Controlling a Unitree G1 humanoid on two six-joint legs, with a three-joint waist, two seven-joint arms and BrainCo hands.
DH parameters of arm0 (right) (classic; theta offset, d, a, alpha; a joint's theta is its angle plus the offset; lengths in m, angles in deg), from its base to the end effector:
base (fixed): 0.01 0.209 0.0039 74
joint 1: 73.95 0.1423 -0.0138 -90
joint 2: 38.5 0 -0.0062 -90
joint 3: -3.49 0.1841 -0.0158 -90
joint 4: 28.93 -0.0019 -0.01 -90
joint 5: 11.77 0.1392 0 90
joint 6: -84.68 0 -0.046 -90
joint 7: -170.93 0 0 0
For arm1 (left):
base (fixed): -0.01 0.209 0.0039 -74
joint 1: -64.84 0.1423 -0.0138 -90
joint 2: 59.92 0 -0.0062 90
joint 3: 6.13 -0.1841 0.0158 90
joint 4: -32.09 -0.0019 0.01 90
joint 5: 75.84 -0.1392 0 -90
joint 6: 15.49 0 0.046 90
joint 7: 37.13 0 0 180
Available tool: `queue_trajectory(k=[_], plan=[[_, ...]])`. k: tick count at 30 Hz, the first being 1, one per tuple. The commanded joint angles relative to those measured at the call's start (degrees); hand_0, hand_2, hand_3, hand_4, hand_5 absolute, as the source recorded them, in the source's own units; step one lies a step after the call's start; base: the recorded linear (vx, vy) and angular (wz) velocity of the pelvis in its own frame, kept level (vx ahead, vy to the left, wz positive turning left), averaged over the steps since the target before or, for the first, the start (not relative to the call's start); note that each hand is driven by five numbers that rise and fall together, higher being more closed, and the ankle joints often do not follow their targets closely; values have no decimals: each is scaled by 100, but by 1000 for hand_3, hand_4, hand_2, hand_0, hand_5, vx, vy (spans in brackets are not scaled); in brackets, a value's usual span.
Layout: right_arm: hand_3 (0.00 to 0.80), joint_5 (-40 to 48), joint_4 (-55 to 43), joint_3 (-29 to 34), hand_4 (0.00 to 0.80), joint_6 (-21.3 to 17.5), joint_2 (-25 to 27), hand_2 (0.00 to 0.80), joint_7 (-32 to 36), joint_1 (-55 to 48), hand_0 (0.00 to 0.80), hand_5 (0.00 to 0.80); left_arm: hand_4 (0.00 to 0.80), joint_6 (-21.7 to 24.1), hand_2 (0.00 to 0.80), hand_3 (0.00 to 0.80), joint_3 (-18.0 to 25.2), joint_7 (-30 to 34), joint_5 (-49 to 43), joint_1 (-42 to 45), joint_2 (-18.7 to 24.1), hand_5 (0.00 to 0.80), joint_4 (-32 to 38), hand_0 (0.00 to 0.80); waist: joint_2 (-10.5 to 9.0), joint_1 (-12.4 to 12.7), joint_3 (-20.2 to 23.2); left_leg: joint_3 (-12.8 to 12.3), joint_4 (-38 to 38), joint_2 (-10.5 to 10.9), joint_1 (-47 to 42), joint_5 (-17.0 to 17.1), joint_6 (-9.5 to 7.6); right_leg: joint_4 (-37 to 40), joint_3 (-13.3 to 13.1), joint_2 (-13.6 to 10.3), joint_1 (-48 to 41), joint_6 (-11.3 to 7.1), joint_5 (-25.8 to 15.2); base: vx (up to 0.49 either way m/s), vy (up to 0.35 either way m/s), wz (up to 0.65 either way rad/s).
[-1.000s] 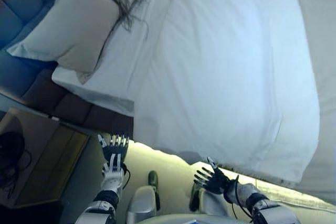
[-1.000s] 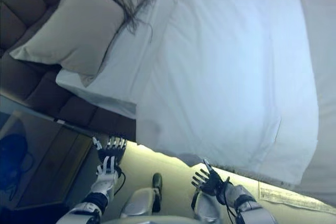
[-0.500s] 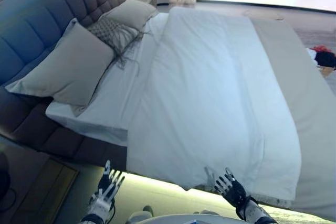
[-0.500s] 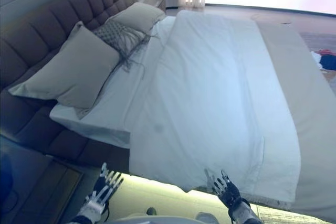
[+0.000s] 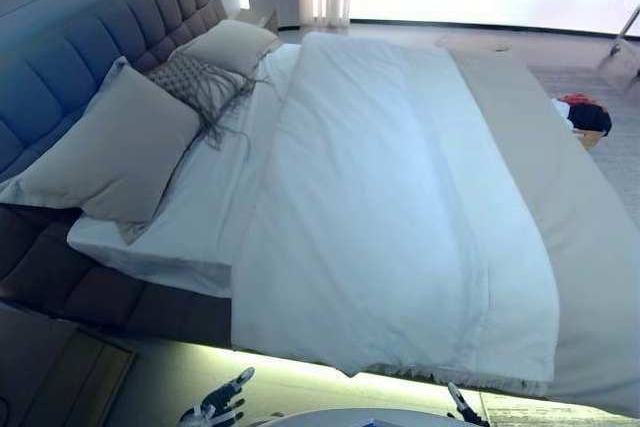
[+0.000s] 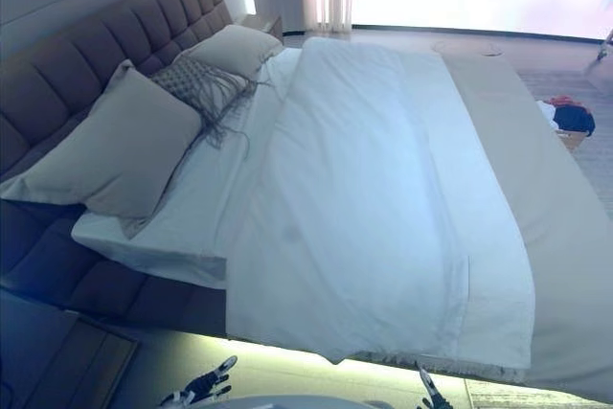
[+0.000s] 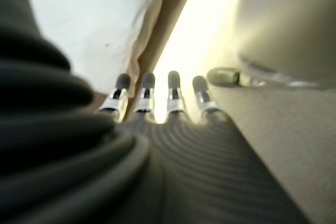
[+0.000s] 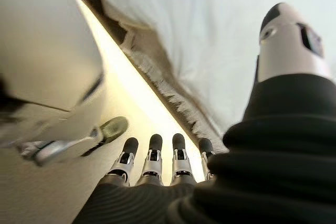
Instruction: Make the bed neatly
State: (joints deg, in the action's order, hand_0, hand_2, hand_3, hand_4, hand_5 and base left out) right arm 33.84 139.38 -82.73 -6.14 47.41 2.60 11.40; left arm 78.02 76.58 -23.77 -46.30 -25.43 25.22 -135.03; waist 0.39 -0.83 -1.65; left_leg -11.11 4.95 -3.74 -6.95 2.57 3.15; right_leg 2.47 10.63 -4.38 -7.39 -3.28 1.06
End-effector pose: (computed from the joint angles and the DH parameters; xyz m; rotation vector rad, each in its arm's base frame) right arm 0.0166 -0.2283 -0.1244 0.6371 1.1700 -0.5926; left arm 0.0554 0.2144 -0.1235 -0.3134 1.1997 0.1658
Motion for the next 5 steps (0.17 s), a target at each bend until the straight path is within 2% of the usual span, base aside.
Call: queue_trajectory(k=[1, 5], plan=[[0, -149, 215, -58, 0, 43, -120, 0, 69, 513, 0, 0, 0, 43, 0, 0, 28, -33, -92, -357, -154, 0, -379, 0, -71, -70, -96, 104, -22, 202, -48, -222, -171, 63, 57, -145, 108, -133, -447, 0, 0, 0], [0, -199, 86, -281, 0, 117, -95, 0, 42, 555, 0, 0, 0, -94, 0, 0, -21, 23, 68, -426, -59, 0, -279, 0, -69, -83, -78, 122, -7, 208, -62, -226, -175, 86, 38, -133, 95, -129, -440, 0, 0, 0]])
